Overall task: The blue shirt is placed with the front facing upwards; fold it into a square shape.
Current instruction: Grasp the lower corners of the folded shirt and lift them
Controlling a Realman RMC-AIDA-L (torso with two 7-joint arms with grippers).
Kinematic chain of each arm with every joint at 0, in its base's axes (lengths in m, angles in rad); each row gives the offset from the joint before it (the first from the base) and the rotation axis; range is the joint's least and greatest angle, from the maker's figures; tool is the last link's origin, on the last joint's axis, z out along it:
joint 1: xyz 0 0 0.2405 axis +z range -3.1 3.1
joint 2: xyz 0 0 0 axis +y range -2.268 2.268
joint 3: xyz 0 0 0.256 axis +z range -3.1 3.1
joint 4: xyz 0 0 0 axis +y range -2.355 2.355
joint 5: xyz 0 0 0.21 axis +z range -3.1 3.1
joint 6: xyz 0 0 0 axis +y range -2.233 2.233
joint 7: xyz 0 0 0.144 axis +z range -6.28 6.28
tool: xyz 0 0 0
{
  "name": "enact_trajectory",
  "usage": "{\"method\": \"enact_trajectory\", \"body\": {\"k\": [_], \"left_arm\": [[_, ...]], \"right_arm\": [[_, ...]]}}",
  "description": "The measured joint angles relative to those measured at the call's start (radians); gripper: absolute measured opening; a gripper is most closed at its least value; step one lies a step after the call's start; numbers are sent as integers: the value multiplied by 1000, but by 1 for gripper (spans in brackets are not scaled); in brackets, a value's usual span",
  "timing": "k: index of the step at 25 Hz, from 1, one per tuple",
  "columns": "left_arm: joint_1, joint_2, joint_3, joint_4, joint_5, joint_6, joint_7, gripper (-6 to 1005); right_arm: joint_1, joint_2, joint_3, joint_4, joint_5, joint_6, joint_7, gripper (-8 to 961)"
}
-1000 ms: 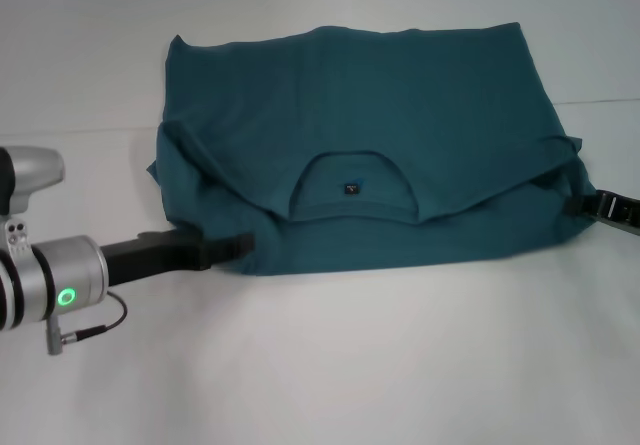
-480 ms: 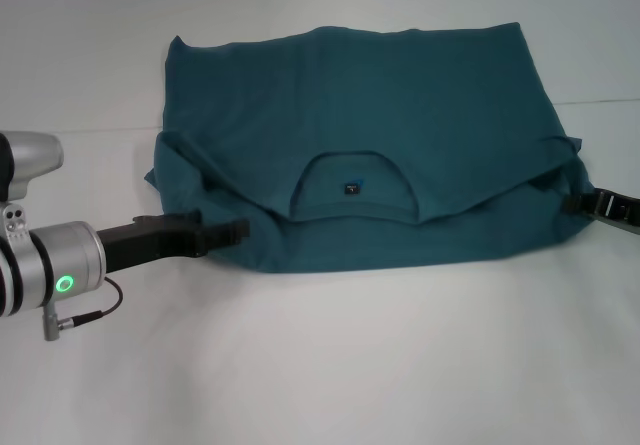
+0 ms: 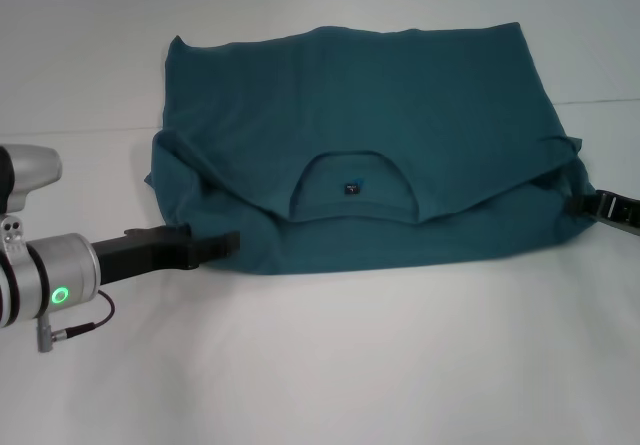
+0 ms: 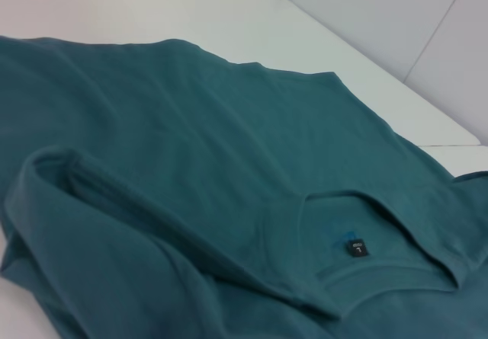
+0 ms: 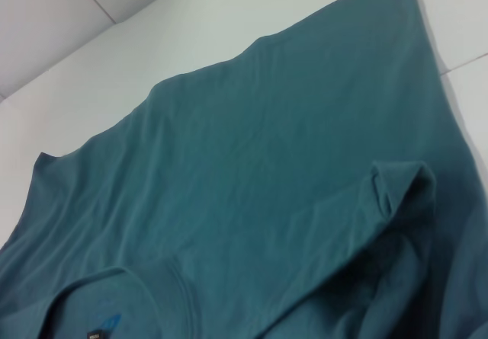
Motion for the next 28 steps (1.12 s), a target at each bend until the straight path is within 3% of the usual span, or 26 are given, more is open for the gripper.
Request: {"method": "enact_trajectory", "body": {"k": [28], "left_arm": [[2, -1, 5, 6, 31, -19, 9, 710]], "right_arm": [[2, 0, 2, 0, 1, 0, -1, 36]]}}
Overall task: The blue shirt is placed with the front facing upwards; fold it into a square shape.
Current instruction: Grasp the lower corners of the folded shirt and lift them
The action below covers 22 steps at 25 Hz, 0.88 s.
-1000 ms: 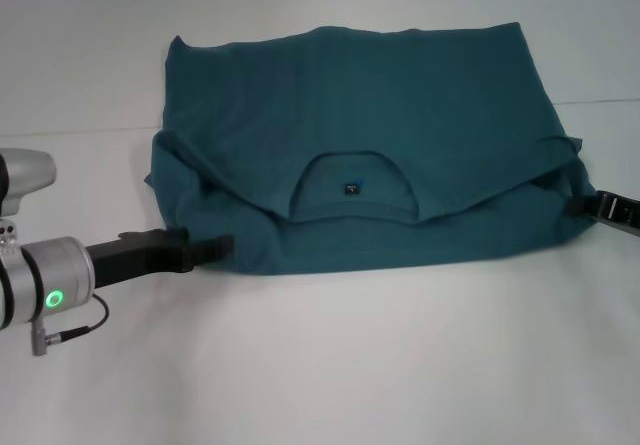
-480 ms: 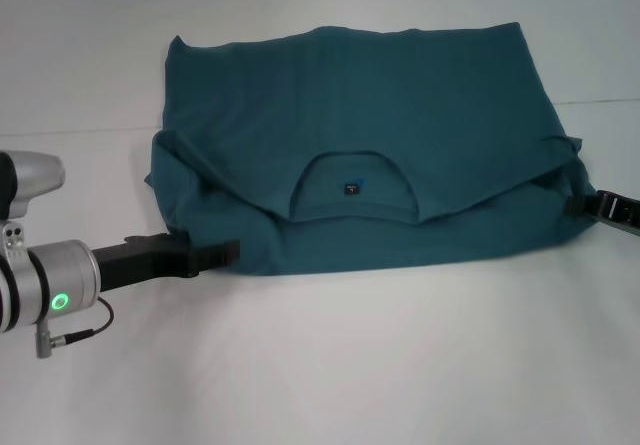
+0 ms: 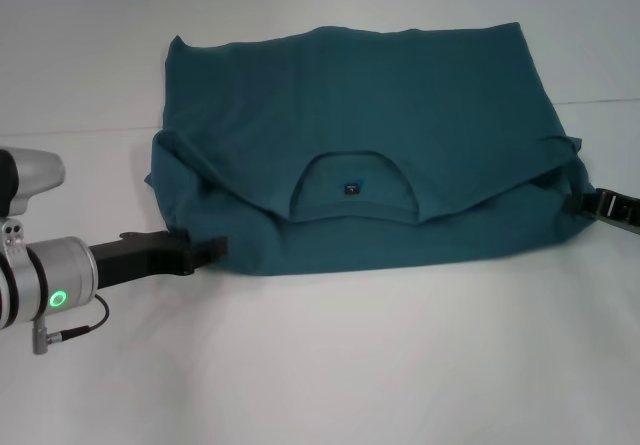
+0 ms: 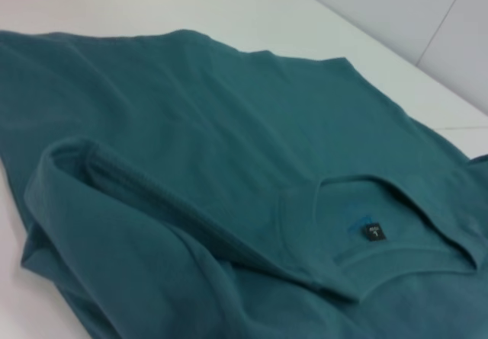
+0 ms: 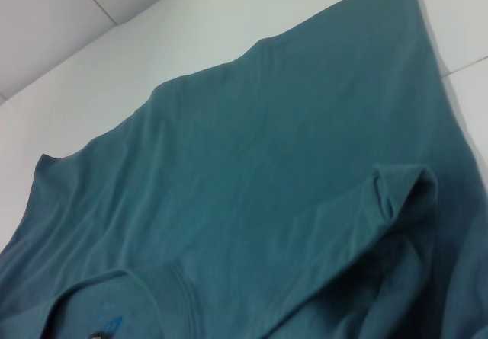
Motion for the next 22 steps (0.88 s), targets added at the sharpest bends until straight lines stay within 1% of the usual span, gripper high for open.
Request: {"method": "enact_trajectory", "body": {"k": [2, 5, 10, 16, 22], "left_arm": [[-2, 0, 1, 0, 11, -2, -5, 702], [-4, 1, 2, 0, 14, -13, -6, 483], [-11, 1, 2, -4, 15, -31, -9, 253], [-13, 1, 5, -4, 15, -35, -10, 51], [-12, 3, 3, 7, 15, -27, -22, 20]], "right_arm": [[0, 0, 0, 0, 0, 0, 0, 36], [0, 0, 0, 0, 0, 0, 0, 36], [-3, 0, 0, 0, 0, 0, 0, 36], [-4, 0, 0, 0, 0, 0, 0, 36], [-6, 0, 0, -2, 0, 0, 0, 36]]}}
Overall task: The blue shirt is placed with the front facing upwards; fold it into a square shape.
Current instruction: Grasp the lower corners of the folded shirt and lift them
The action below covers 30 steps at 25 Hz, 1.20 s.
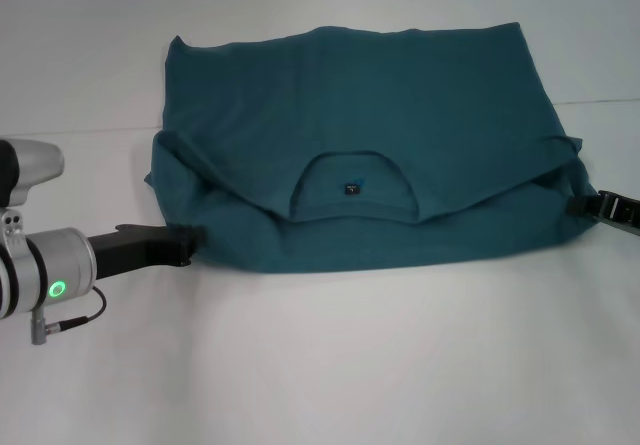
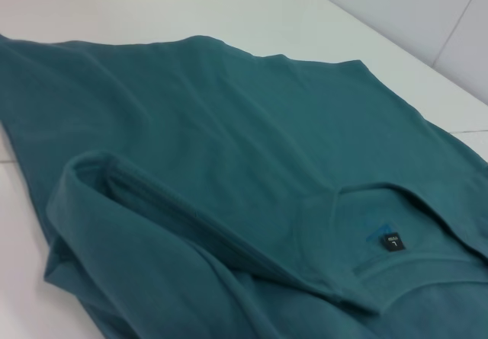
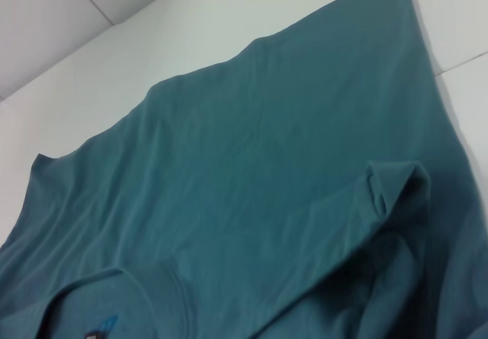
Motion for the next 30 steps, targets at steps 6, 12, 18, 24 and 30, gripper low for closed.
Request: {"method": "enact_trajectory", "body": {"k": [6, 12, 18, 24, 30], "left_arm": [[25, 2, -6, 33, 1, 14, -16, -1], [86, 5, -20, 121, 5, 96, -48, -1], [114, 13, -63, 156, 6, 220, -50, 0], [164, 12, -109, 216, 7, 364, -46, 0], [211, 5, -188, 255, 33, 491, -44, 0]], "right_arm": [[-16, -2, 0, -9, 0, -22, -5, 35], [-74, -3, 5, -17, 47, -124, -108, 35], [-142, -7, 6, -26, 60, -231, -212, 35], [-213, -2, 7, -28, 60, -319, -310, 35], [-287, 6, 18, -39, 61, -422, -419, 35]]}}
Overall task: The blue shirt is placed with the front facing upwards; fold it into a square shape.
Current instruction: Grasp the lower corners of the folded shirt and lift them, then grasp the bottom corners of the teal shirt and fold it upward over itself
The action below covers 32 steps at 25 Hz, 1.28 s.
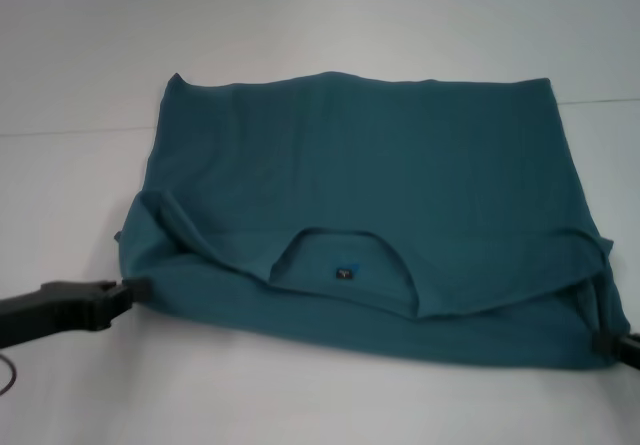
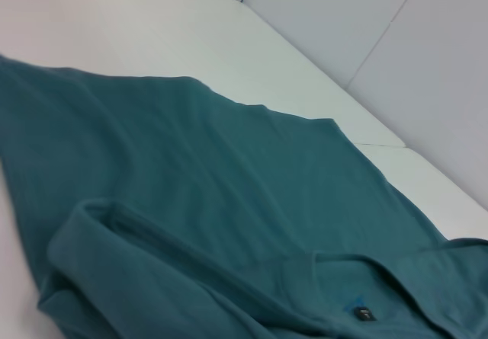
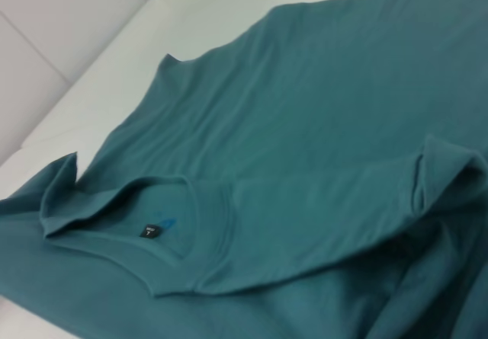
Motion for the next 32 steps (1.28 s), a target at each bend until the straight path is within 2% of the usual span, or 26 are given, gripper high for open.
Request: {"method": "enact_trajectory", "body": {"k": [8, 14, 19, 32], "left_arm": [[31, 4, -119, 4, 42, 195, 29, 1], [41, 4, -129, 5, 90, 293, 42, 1], [47, 1, -127, 6, 100, 389, 63, 1], [61, 2, -131, 18, 139, 439, 77, 2]], "right_arm": [[-68, 7, 65, -62, -5, -116, -46, 35], [-105, 7, 99, -74, -7, -122, -56, 35], [-122, -3, 126, -75, -9, -130, -64, 36], [-190, 0, 159, -77, -14, -202, -115, 36]]}}
